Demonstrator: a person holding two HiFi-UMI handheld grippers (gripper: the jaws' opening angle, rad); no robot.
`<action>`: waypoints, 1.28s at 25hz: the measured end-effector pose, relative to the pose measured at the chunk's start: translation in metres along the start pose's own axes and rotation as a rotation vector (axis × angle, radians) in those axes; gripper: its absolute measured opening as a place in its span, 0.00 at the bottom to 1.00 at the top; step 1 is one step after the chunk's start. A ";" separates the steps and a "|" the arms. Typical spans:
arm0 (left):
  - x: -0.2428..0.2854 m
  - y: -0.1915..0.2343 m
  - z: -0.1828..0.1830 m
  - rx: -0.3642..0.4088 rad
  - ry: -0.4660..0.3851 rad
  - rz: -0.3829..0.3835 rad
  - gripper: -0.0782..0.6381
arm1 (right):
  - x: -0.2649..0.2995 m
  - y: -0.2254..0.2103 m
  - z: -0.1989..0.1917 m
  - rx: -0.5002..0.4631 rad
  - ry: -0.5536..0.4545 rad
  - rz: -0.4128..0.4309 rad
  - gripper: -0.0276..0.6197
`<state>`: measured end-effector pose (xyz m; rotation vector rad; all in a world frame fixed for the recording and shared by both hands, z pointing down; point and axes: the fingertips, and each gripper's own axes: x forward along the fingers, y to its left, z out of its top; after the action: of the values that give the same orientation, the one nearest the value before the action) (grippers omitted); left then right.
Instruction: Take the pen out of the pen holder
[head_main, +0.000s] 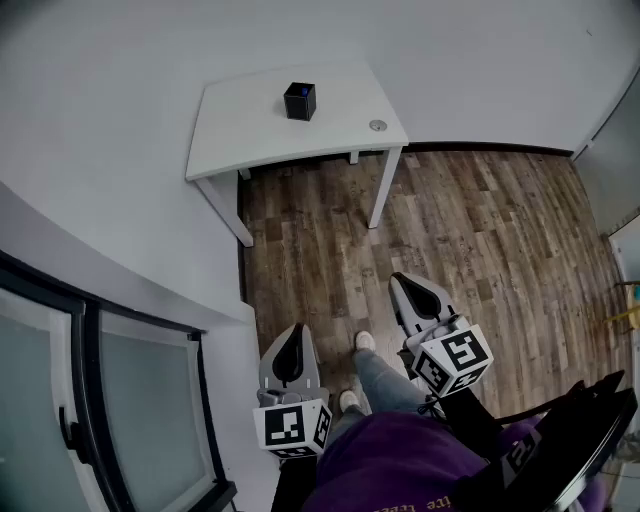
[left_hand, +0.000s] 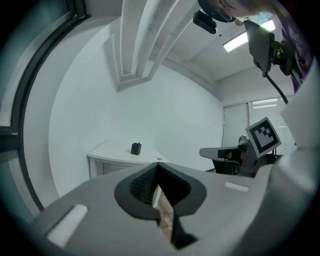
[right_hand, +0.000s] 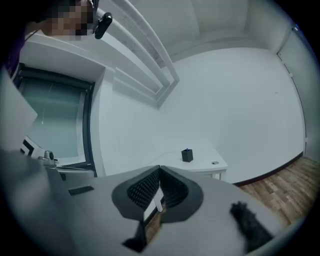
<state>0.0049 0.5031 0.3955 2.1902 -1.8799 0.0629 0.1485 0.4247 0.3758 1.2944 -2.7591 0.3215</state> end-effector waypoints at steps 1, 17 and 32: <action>0.009 0.002 0.002 -0.003 -0.001 0.007 0.12 | 0.008 -0.006 0.003 -0.001 0.000 0.004 0.06; 0.146 0.002 0.051 -0.016 -0.049 0.064 0.12 | 0.115 -0.102 0.053 -0.039 -0.005 0.085 0.06; 0.212 0.025 0.058 -0.047 -0.042 0.102 0.12 | 0.174 -0.140 0.056 -0.021 0.009 0.094 0.06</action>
<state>0.0080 0.2819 0.3855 2.0800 -1.9941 -0.0093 0.1453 0.1949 0.3707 1.1576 -2.8133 0.3025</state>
